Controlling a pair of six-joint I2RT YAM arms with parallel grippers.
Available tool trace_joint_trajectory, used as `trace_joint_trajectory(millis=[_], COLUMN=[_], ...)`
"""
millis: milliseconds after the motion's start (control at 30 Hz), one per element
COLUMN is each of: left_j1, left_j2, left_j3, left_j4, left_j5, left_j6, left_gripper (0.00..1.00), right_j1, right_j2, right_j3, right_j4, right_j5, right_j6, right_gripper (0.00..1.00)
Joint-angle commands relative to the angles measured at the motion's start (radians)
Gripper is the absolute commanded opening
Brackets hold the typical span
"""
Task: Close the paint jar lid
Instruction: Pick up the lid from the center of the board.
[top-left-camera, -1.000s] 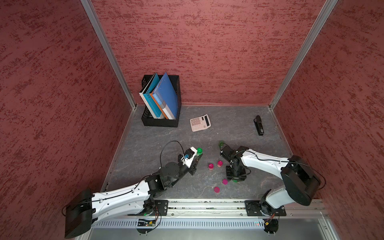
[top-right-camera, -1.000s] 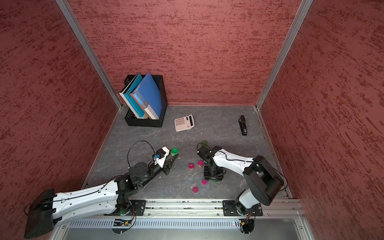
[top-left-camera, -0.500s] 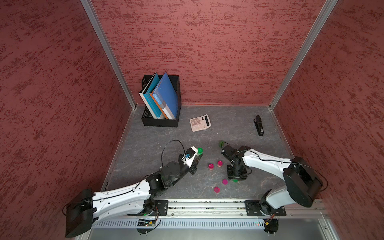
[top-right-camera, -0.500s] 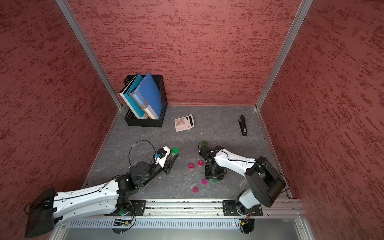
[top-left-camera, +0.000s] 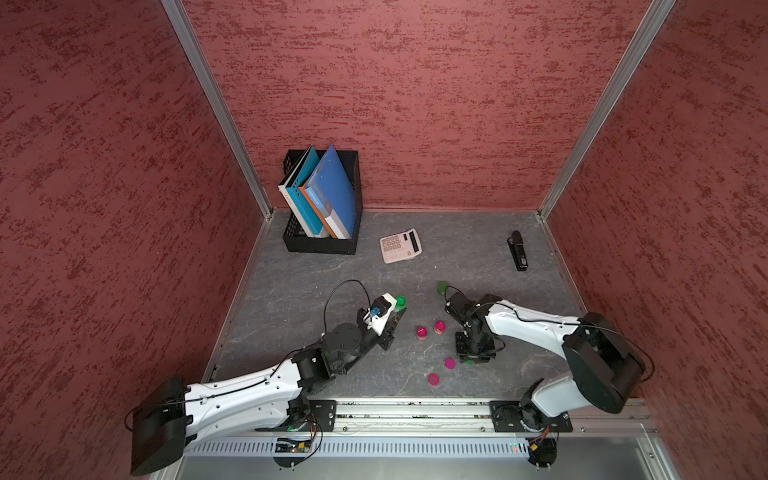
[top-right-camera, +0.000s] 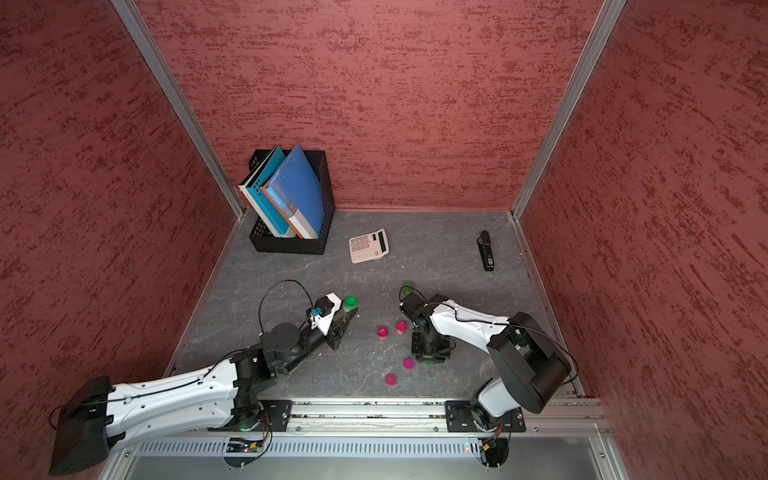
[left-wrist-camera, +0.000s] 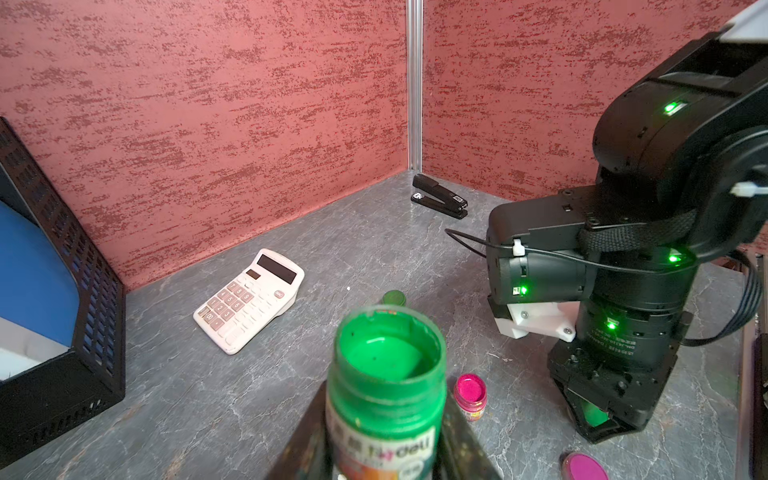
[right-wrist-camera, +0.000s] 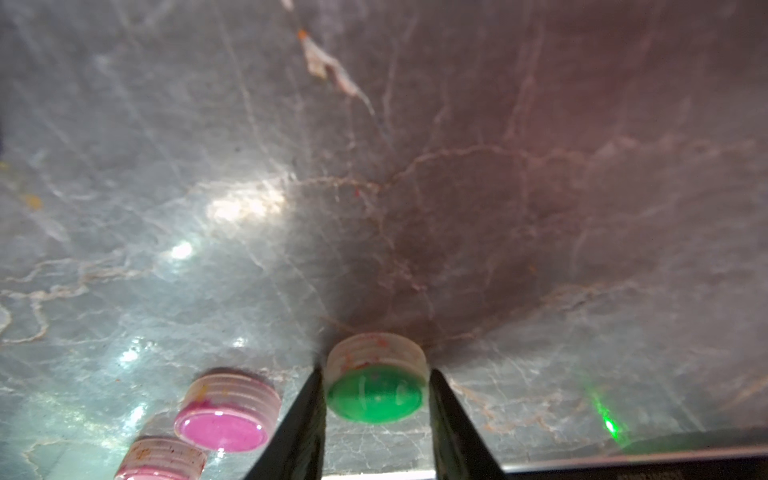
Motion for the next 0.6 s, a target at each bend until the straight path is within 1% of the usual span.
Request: trace_joint_trajectory(millis=[0, 100, 167, 300, 367, 500, 567], left_j1=[-0.003, -0.003, -0.002, 0.0, -0.001, -0.001, -0.001], left_j2=[-0.003, -0.005, -0.009, -0.013, -0.013, -0.027, -0.042], left_j3=[0.031, 0.028, 0.022, -0.016, -0.034, -0.052, -0.054], left_j4=[0.005, 0.004, 0.004, 0.039, 0.051, 0.056, 0.056], left_j5=[0.003, 0.003, 0.004, 0.018, 0.044, 0.097, 0.108], left_j6=[-0.014, -0.016, -0.015, -0.008, -0.005, -0.005, -0.004], left_gripper=[0.24, 0.24, 0.24, 0.24, 0.24, 0.24, 0.24], right_j1=[-0.007, -0.008, -0.007, -0.007, -0.007, -0.008, -0.008], right_j2=[0.006, -0.006, -0.033, -0.103, -0.118, -0.121, -0.107], right_j3=[-0.004, 0.022, 0.064, 0.219, 0.312, 0.529, 0.639], right_j4=[0.021, -0.003, -0.053, -0.203, -0.267, -0.348, -0.388], right_j5=[0.003, 0.002, 0.01, 0.022, -0.017, -0.156, -0.204], right_j6=[-0.011, -0.017, -0.027, -0.072, -0.108, -0.188, -0.222], right_gripper=[0.33, 0.3, 0.29, 0.29, 0.29, 0.29, 0.29])
